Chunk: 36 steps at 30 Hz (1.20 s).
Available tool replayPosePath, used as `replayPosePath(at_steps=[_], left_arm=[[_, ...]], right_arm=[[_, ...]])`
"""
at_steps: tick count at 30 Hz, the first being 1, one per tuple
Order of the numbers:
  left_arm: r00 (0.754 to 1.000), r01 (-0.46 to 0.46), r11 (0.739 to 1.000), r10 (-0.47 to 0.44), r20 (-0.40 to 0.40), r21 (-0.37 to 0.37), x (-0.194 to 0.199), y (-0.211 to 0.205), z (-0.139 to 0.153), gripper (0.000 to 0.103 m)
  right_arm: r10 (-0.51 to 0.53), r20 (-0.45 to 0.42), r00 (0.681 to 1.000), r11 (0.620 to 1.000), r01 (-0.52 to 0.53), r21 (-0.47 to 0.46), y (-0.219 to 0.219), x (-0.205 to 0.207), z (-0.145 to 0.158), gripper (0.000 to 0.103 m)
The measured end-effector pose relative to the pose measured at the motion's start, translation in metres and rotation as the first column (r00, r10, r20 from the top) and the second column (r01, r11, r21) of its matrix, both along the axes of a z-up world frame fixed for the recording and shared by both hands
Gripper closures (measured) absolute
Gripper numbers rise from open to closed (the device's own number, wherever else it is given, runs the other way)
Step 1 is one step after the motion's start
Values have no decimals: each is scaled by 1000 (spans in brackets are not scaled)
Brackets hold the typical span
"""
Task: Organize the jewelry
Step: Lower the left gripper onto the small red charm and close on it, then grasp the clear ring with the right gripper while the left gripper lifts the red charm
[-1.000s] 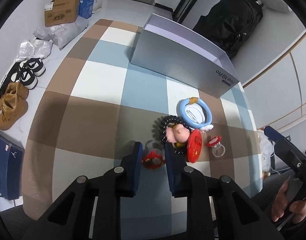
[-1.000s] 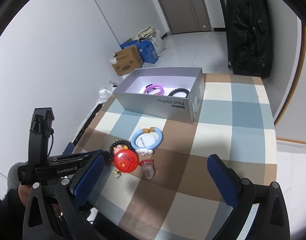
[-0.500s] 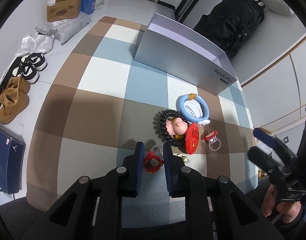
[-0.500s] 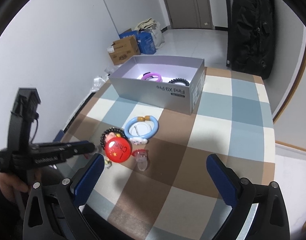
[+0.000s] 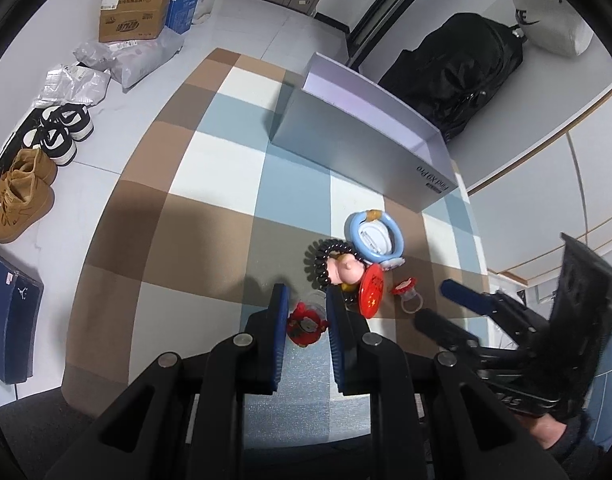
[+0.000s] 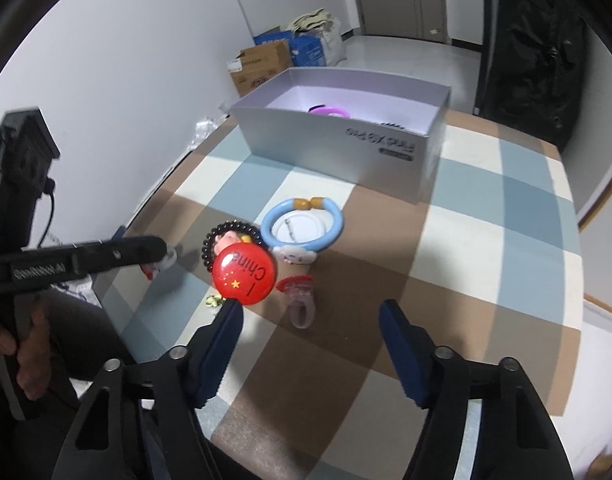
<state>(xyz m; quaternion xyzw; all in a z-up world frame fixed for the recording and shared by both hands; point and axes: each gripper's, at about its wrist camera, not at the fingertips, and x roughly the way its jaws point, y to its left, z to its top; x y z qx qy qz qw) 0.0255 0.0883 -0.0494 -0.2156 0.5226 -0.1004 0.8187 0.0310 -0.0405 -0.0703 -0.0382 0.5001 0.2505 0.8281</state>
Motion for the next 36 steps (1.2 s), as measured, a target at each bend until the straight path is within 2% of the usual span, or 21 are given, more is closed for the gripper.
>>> replayPosePath(at_steps=[5,7,11,13,15,26,33,36], left_arm=[[1000,-6,1000,6,14,-11,-1,2,3,89],[1000,-7,1000,7,16,-15,-1,3,3,89],[1000,-10,1000,10,23,-22,-2,5,5,89],[1000,-11,1000,11,27,-27,-2,6,5,89],[1000,-12,1000,12,29,-29,-3,7,6,89],[999,-26,999,27,44,-41,-2,7,9,89],[998,-19,999,22,61,-49,3,-1,12,89],[996,-23,1000,25,87,-14,4,-6,18,89]], right_arm=[[31,11,999,996,-30,-78,16,2,-9,45],[46,11,999,993,-45,-106,23,2,-13,56],[60,17,998,989,-57,-133,30,2,-14,69],[60,17,998,987,-57,-149,32,2,-15,83],[52,22,998,986,-47,-163,32,3,-15,87],[21,13,1000,991,-19,-132,28,6,-8,88],[-15,34,999,998,17,-56,17,10,11,88],[-27,50,998,1000,28,-13,15,12,23,88]])
